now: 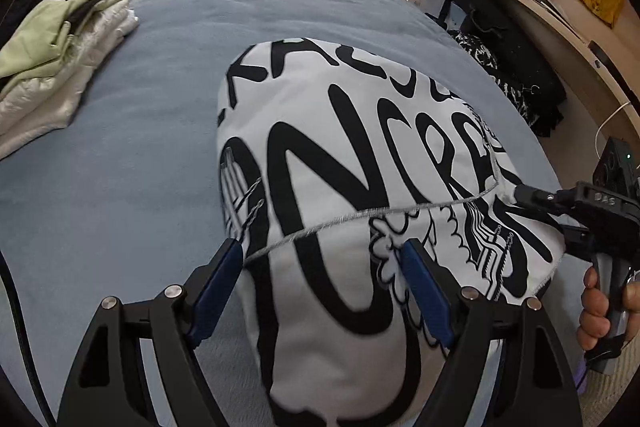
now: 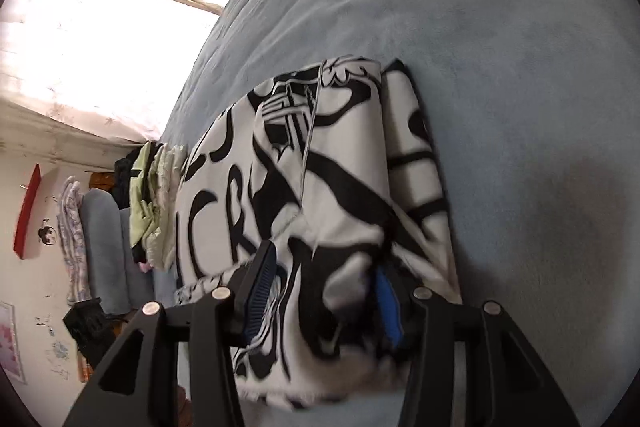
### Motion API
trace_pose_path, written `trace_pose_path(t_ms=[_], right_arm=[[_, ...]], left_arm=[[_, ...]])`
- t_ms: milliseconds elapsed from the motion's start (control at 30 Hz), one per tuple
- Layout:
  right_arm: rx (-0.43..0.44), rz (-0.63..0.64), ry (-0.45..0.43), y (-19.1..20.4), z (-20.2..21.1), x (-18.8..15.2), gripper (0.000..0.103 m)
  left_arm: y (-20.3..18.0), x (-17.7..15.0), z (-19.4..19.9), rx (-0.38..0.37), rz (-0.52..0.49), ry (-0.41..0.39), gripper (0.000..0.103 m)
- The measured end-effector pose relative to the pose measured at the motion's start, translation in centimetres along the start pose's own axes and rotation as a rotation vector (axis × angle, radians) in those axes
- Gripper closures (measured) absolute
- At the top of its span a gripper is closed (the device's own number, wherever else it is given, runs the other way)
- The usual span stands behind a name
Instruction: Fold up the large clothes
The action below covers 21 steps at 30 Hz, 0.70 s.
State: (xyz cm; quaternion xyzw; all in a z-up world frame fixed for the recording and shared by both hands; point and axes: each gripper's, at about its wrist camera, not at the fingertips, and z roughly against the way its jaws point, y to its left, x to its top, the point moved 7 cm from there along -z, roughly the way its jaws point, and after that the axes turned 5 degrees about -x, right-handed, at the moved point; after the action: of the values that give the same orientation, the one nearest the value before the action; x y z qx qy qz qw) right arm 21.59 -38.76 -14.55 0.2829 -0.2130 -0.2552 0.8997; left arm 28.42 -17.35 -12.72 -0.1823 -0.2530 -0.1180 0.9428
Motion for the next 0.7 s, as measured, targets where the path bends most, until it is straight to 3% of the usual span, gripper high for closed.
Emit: trace_pose_path(t_ms=[100,267,300,400,467,533,633,700], right_arm=[[-0.083,0.122,-0.042,1.3,-0.8,0.4,0.094],[0.043,0.361,-0.287,6.5,3.5,0.1,0.096],[-0.012,0.384,-0.289,6.1,3.0,0.1,0.096],[-0.158,0.305,-0.143,1.4,-1.5,-0.2,0.095],[-0.118,0.255,-0.144,0.0,-2.4,-0.6,0.095],[-0.101,0.235,-0.148,-0.1,-2.0,-0.6,0.092],[-0.120,0.224,-0.112,0.7,-1.6,-0.4,0.081],[-0.111,0.220,-0.081,1.1,-1.1,-0.1,0.066]], left_arm=[[-0.1,0.0,-0.4,0.024,-0.017,-0.023,0.025],[-0.5,-0.6,-1.2,0.068,-0.071,-0.095,0.026],[-0.6,-0.9,-1.6,0.078,-0.088,-0.102,0.026],[-1.0,-1.8,-3.0,0.130,-0.150,-0.119,0.023],[-1.2,-2.3,-3.4,0.163,-0.183,-0.143,0.021],[-1.0,-2.1,-3.3,0.146,-0.167,-0.142,0.021],[-0.7,-1.6,-2.9,0.094,-0.130,-0.101,0.020],[-0.4,-1.0,-2.4,0.049,-0.105,-0.055,0.020]])
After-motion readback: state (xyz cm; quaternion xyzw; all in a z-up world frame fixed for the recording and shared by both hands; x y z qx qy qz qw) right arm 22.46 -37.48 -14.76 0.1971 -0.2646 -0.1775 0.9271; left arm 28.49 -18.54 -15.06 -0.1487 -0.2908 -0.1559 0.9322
